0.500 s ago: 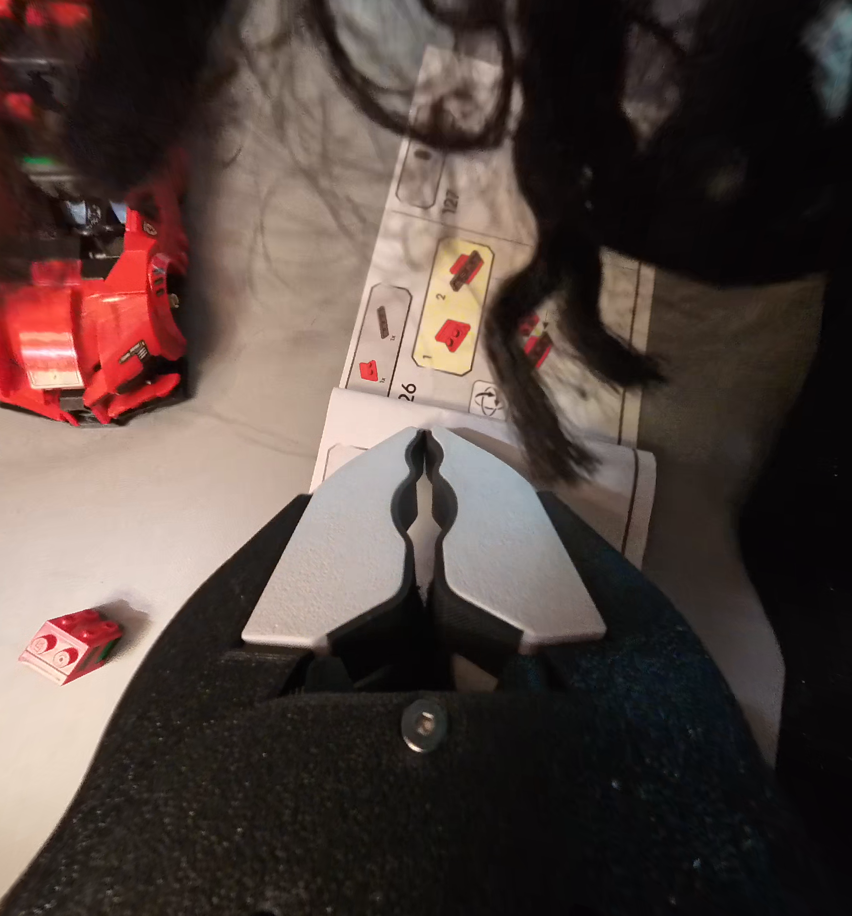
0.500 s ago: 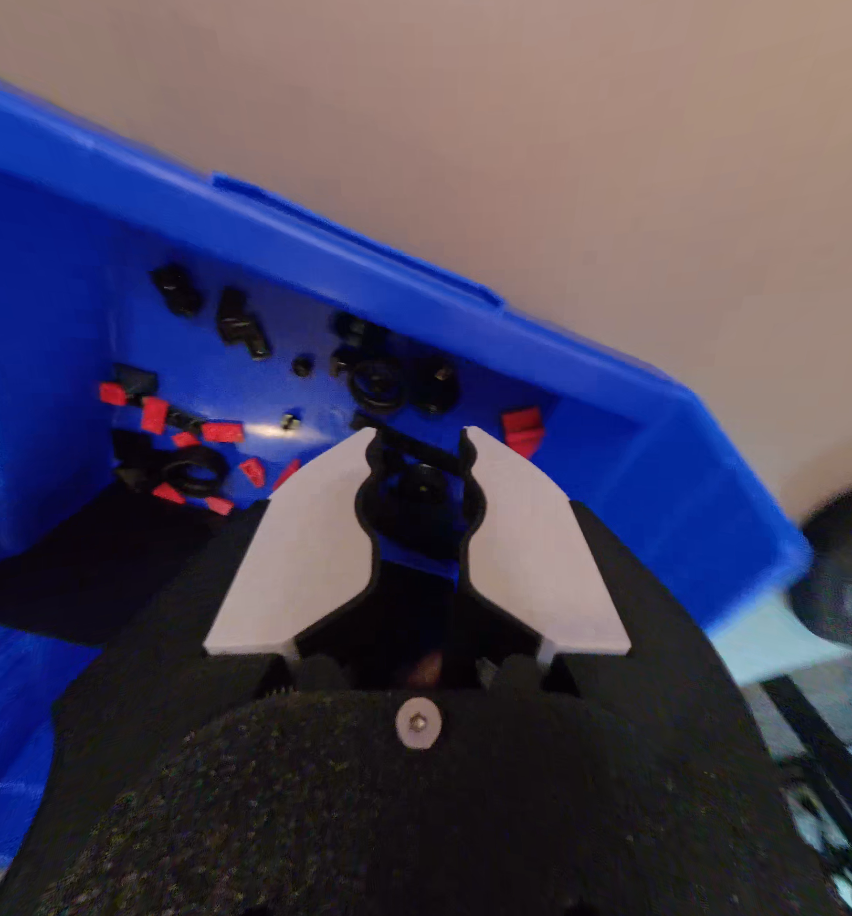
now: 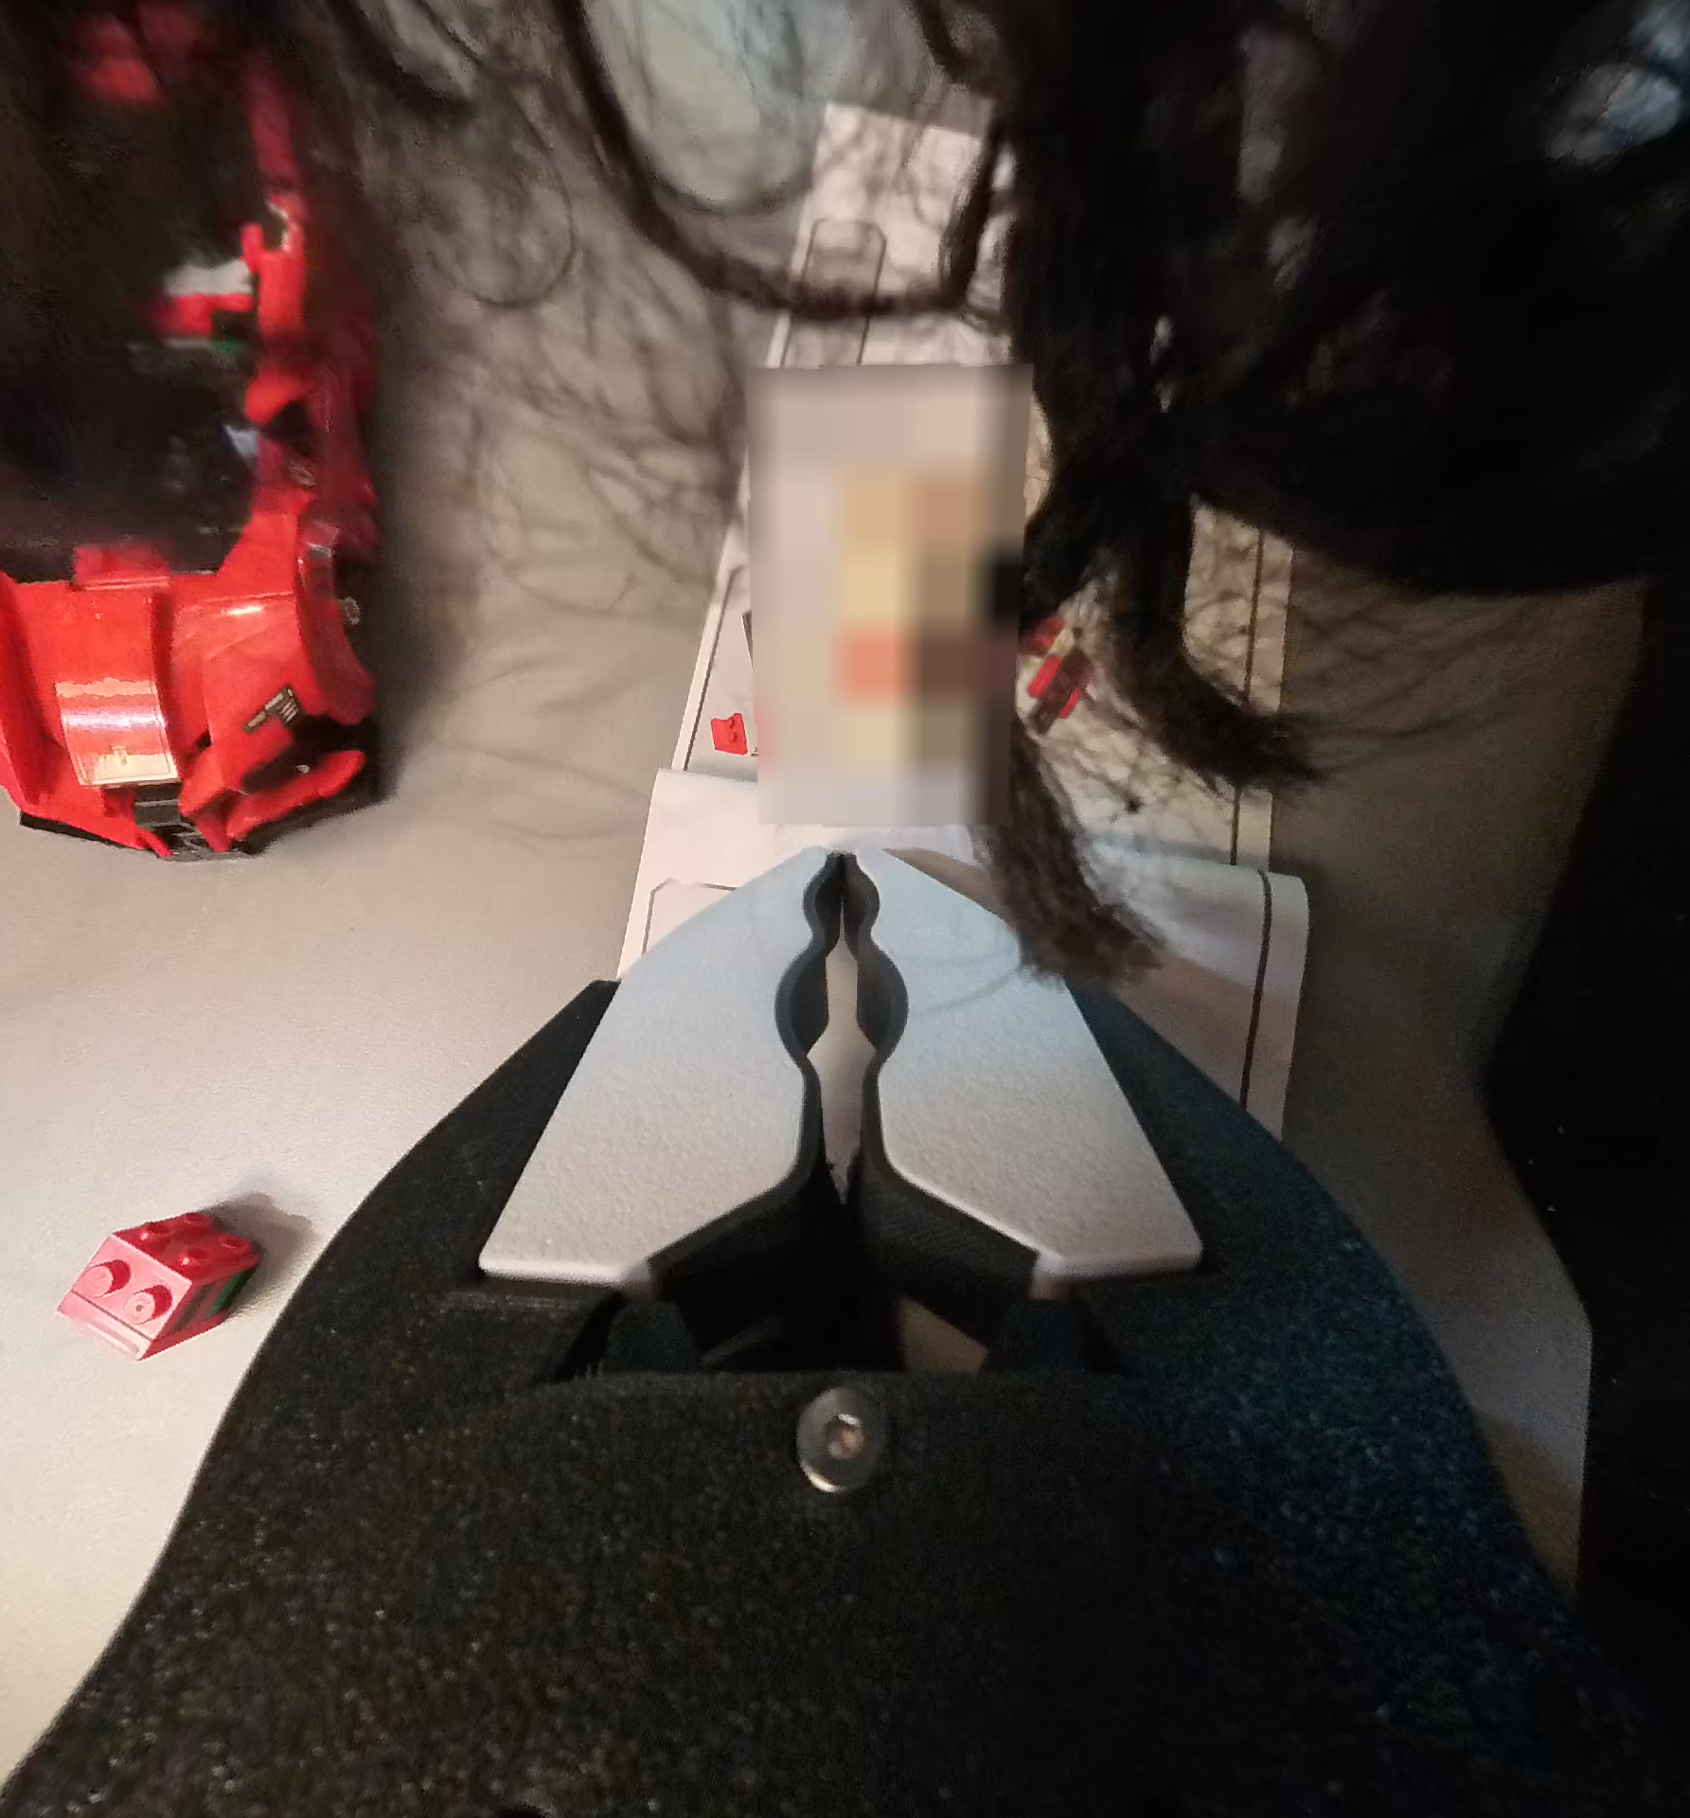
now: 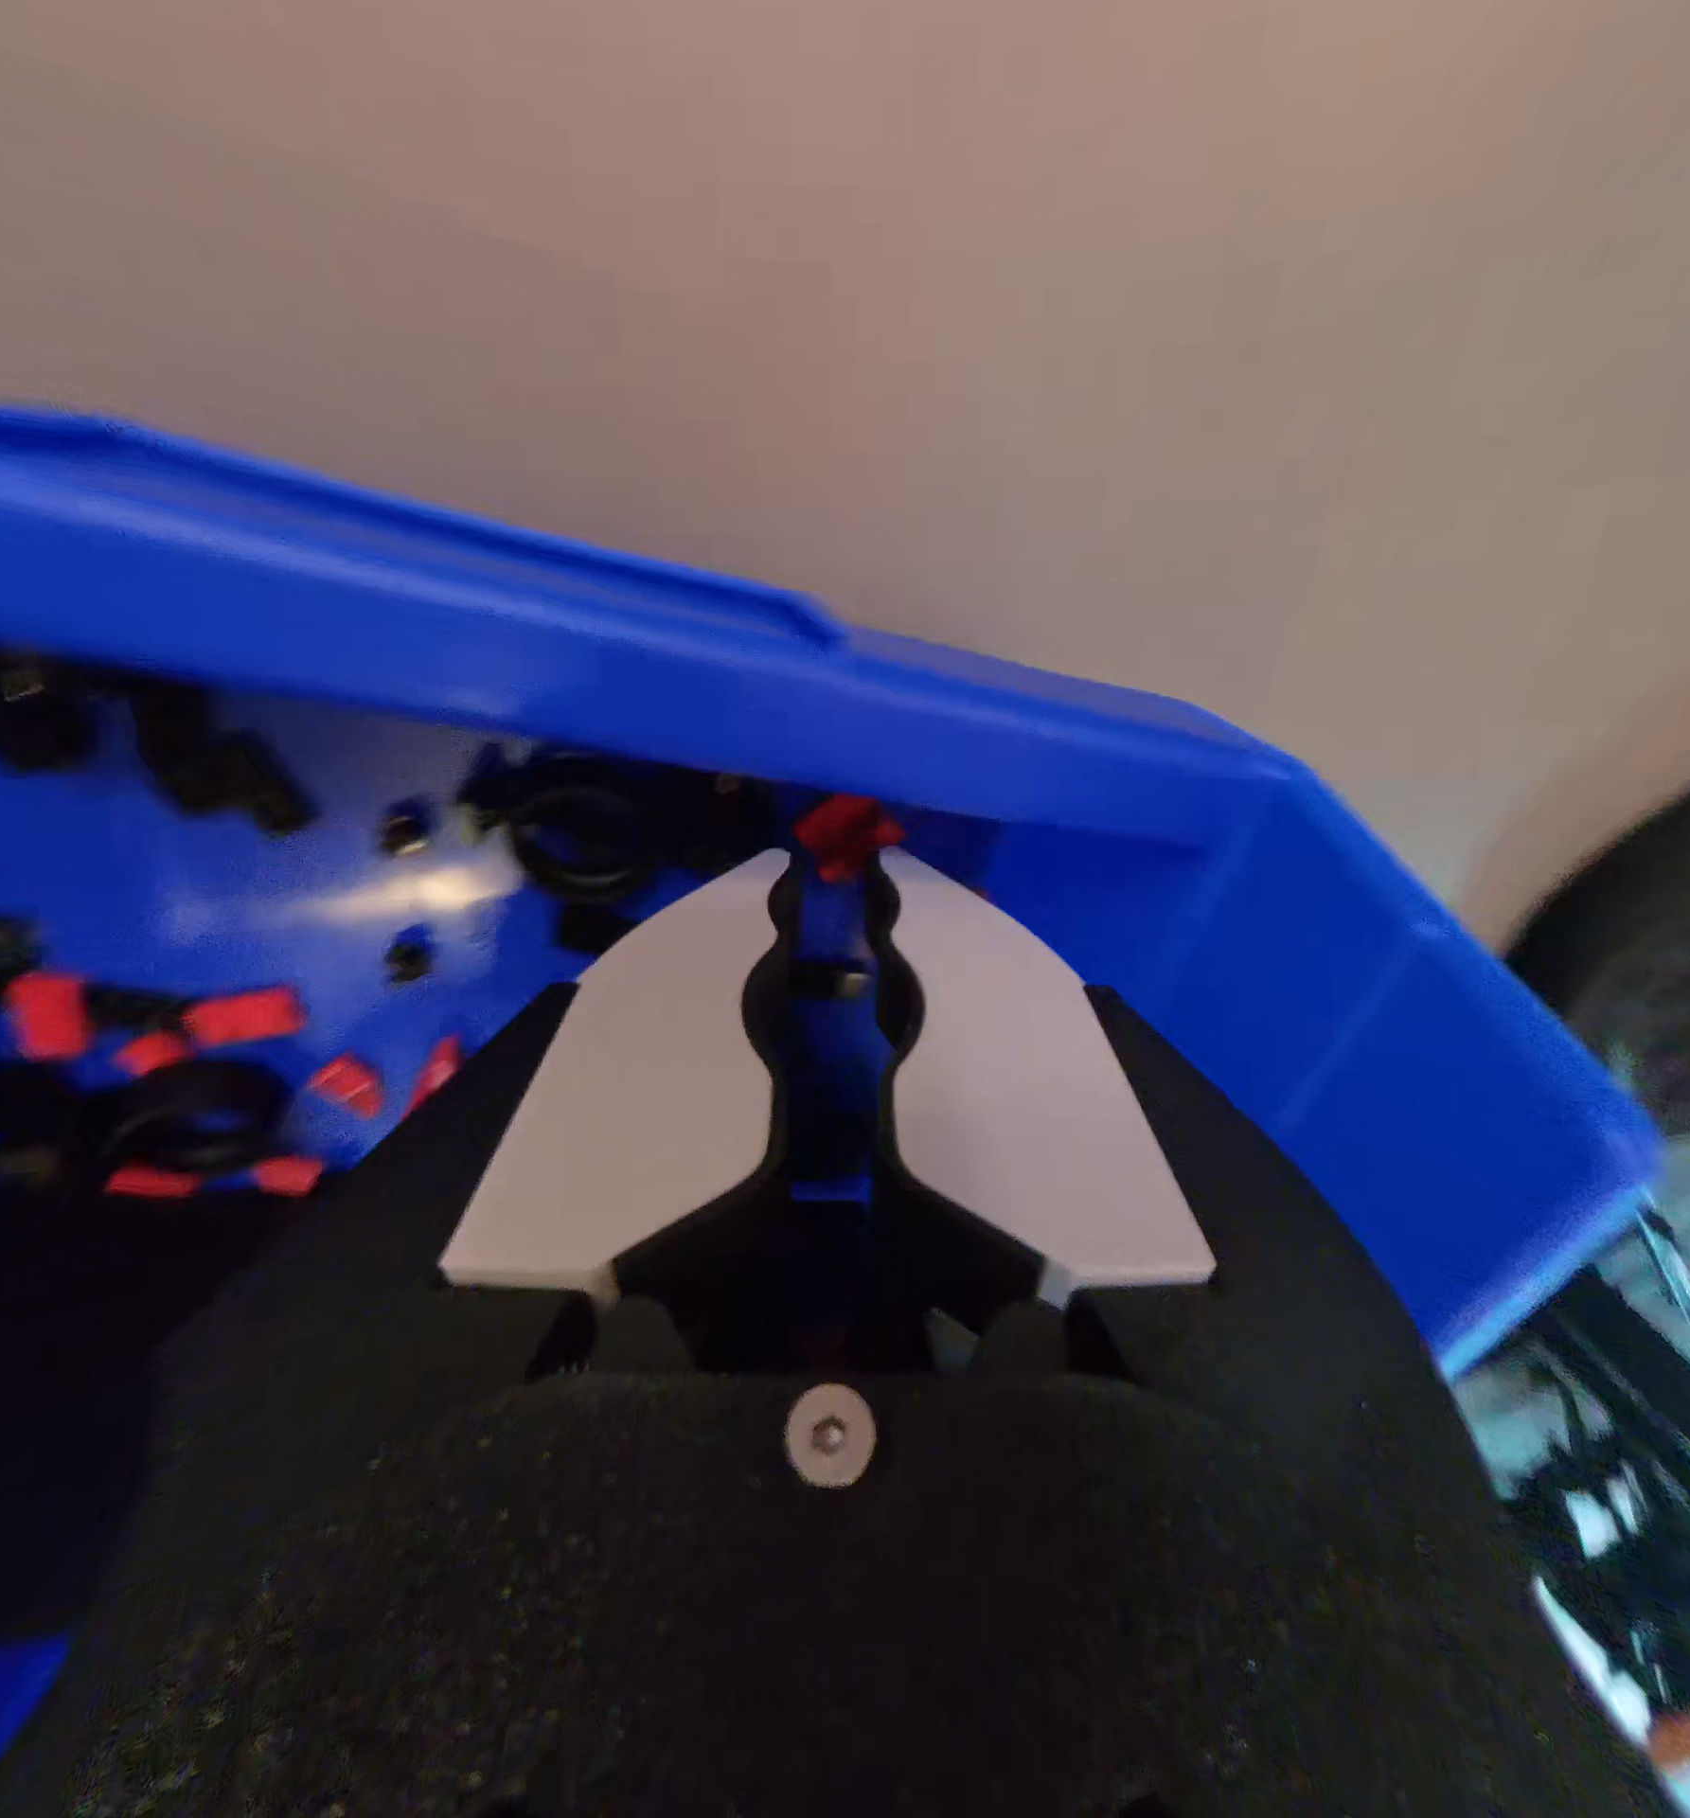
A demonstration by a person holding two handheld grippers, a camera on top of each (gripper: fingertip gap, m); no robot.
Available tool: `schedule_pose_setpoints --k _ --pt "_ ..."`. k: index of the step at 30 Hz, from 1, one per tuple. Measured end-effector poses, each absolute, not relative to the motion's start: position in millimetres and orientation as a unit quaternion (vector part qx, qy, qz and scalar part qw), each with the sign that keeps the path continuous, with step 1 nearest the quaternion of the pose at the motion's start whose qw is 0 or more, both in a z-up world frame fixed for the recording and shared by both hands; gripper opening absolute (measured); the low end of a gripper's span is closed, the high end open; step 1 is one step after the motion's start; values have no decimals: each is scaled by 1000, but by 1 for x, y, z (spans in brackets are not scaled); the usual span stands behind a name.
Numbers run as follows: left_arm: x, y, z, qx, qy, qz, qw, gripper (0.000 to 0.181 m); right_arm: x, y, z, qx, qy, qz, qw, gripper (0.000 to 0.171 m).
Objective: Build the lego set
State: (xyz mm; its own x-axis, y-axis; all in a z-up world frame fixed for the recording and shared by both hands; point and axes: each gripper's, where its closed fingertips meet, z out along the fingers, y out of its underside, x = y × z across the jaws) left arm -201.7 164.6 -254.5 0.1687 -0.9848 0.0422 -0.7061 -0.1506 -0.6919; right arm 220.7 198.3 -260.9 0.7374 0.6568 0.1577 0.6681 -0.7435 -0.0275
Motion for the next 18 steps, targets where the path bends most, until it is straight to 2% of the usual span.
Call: schedule_pose_setpoints --k 1,4,7,9,13,18 --pt "-202 165 -254 -714 592 -255 272 0 213 191 -260 -929 -368 -40 33 11" --pt "-202 165 -254 -714 593 -253 272 0 222 196 -251 -933 -348 -71 55 11" --pt "-202 165 -254 -713 596 -250 274 0 212 197 -254 -949 -306 -19 77 16" --pt "-202 165 -254 -712 597 -248 274 0 220 199 -255 -953 -290 -36 79 18" --pt "-202 165 -255 -710 599 -246 276 0 219 199 -262 -945 -318 -32 73 6" --pt "-202 165 -254 -709 598 -247 280 0 221 201 -241 -926 -359 -77 89 5"
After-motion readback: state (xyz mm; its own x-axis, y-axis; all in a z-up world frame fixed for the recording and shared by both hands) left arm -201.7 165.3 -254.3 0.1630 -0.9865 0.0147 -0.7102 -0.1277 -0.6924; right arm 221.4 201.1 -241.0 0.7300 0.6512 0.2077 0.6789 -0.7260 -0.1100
